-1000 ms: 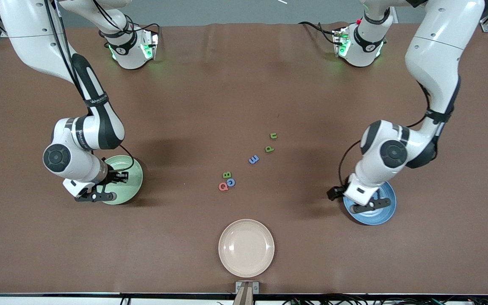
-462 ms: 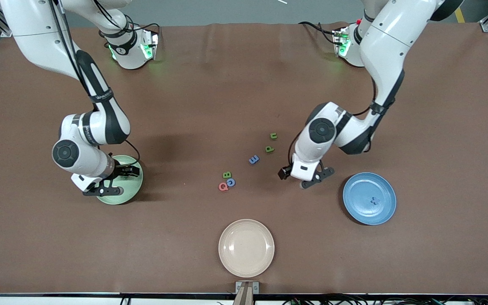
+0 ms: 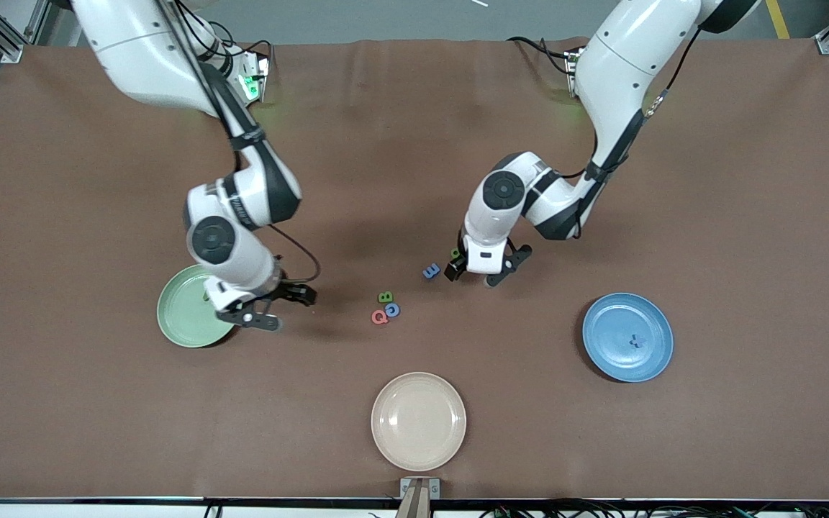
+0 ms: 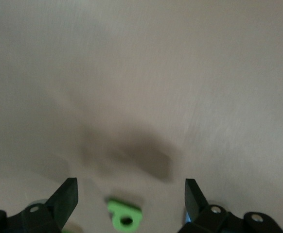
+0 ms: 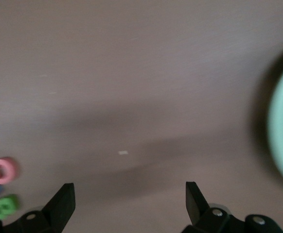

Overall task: Sort upper and lower case letters into plates
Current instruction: 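Grasp the green d with the left gripper while the right grasps green B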

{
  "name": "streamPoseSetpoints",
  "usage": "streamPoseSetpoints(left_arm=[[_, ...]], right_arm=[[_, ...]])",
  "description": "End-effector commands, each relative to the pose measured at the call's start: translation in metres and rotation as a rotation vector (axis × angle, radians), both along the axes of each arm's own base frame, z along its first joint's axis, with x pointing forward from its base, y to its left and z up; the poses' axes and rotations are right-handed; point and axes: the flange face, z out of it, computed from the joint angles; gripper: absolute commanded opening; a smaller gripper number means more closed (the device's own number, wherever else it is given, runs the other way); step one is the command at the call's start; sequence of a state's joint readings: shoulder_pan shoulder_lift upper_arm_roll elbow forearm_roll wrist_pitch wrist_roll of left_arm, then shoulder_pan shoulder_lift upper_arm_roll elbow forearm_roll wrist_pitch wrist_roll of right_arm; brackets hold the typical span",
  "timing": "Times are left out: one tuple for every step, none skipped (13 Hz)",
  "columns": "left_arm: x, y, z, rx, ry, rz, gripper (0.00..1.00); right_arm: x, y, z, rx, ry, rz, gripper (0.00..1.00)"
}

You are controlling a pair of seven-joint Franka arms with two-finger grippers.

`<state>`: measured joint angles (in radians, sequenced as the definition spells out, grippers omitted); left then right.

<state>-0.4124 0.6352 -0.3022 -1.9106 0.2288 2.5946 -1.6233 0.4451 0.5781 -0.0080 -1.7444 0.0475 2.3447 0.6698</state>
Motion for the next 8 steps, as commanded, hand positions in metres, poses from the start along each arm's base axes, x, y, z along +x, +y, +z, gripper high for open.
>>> streamPoseSetpoints(left_arm=[[-0.007,-0.005,0.004,0.000,-0.010,0.100,0.96],[-0.013,-0.009,0.001,0.002,0.000,0.132,0.95],[-0.017,-0.012,-0.001,0.006,0.006,0.155,0.95],[-0.020,-0.012,-0.003,0.010,0.012,0.184,0.95],[-0.018,-0.010,-0.002,0.010,0.016,0.243,0.95],[-0.016,-0.008,0.000,0.007,0.018,0.300,0.95],[-0.013,-0.005,0.000,0.008,0.021,0.356,0.95],[-0.014,-0.006,0.001,0.006,0.023,0.381,0.90]], right_arm=[[0.012,0.060,-0.029,0.004,-0.016,-0.116,1.00],[0.014,0.074,-0.035,0.009,-0.021,-0.135,1.00],[0.015,0.085,-0.039,0.016,-0.025,-0.160,1.00],[0.013,0.096,-0.043,0.016,-0.027,-0.174,1.00],[0.009,0.112,-0.047,0.018,-0.032,-0.163,1.00],[0.005,0.120,-0.052,0.012,-0.032,-0.144,1.00],[-0.001,0.128,-0.053,-0.004,-0.045,-0.096,1.00],[-0.004,0.132,-0.053,-0.025,-0.061,-0.045,1.00]])
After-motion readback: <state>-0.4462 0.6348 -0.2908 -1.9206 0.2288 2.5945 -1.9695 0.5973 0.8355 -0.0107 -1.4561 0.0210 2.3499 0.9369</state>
